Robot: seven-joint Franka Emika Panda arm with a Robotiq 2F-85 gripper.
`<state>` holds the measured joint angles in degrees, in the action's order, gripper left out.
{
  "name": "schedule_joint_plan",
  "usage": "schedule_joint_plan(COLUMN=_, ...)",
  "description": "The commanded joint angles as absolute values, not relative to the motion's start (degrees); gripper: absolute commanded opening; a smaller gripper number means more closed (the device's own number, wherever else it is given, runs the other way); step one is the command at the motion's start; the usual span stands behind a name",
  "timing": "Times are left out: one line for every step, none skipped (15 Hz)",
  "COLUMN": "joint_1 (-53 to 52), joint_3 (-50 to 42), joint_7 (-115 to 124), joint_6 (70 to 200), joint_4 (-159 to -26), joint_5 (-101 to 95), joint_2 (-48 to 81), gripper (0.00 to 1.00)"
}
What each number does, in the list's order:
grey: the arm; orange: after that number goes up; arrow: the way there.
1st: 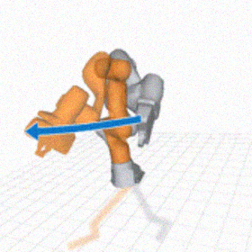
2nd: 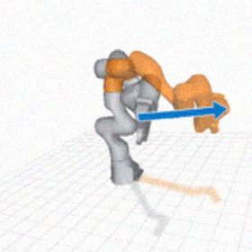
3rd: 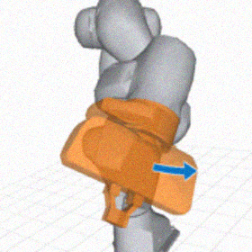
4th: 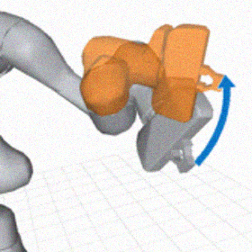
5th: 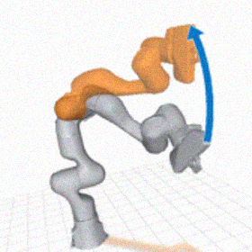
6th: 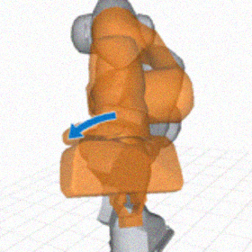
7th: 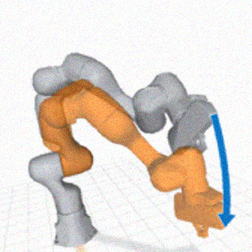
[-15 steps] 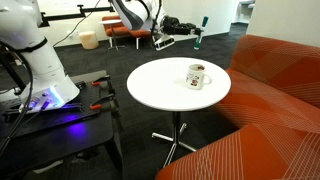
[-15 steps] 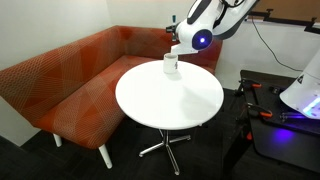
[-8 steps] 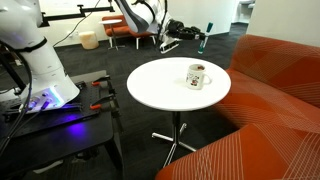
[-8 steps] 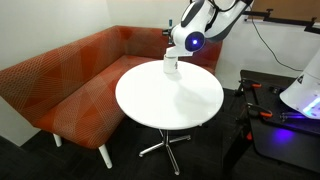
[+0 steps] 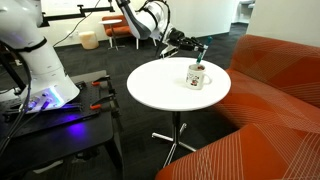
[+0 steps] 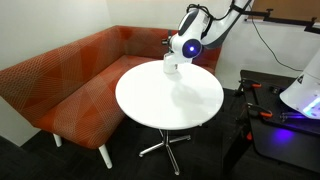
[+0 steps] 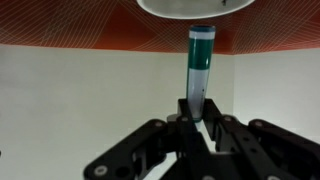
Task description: Put the marker in the mug
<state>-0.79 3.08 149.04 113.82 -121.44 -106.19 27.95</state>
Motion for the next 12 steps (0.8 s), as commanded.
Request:
schedule_joint_plan(joint_1=0.6, joint_3=3.9, joint_7=148.9, joint_6=115.3, joint_4=-120.2, joint_5=-104.9, joint_2=29.4, gripper=0.05)
schedule_joint_plan(joint_1=0.7, joint_3=3.9, joint_7=148.9, joint_6=115.5, joint_4=-120.2, joint_5=-104.8, joint_2=29.6, gripper=0.05)
schedule_joint_plan(joint_1=0.8, joint_3=3.9, joint_7=148.9, joint_6=115.5, joint_4=-120.1, joint_5=-104.8, joint_2=29.8, gripper=0.37)
schedule_joint_plan(joint_1=0.7, joint_3=3.9, joint_7=148.9, joint_6=115.4, joint_4=-120.1, joint_5=-104.8, joint_2=29.8, gripper=0.45)
schedule_joint_plan(joint_1=0.7, joint_3=4.0, joint_7=148.9, joint_6=115.4, joint_4=-120.1, joint_5=-104.8, joint_2=29.7, gripper=0.51)
schedule_joint_plan(joint_1=0.6, joint_3=4.1, joint_7=148.9, joint_6=115.4, joint_4=-120.1, joint_5=-104.9, joint_2=29.5, gripper=0.59)
schedule_joint_plan(joint_1=0.4, joint_3=4.2, joint_7=148.9, joint_6=115.2, joint_4=-120.4, joint_5=-104.8, joint_2=29.2, gripper=0.66)
schedule_joint_plan(joint_1=0.3, joint_3=4.4, joint_7=148.9, joint_6=115.1, joint_4=-120.8, joint_5=-104.8, joint_2=28.7, gripper=0.74)
schedule_joint_plan(joint_1=0.0, joint_3=4.6, joint_7=148.9, joint_6=114.7, joint_4=-121.3, joint_5=-104.6, joint_2=28.1, gripper=0.81)
schedule_joint_plan(joint_1=-0.1, joint_3=4.8, joint_7=148.9, joint_6=114.7, joint_4=-121.7, joint_5=-104.5, joint_2=27.7, gripper=0.88)
schedule_joint_plan(joint_1=-0.3, joint_3=5.0, joint_7=148.9, joint_6=114.4, joint_4=-122.1, joint_5=-104.5, joint_2=27.2, gripper=0.96)
schedule_joint_plan(joint_1=-0.4, joint_3=5.2, joint_7=148.9, joint_6=114.2, joint_4=-122.3, joint_5=-104.2, joint_2=26.9, gripper=0.99)
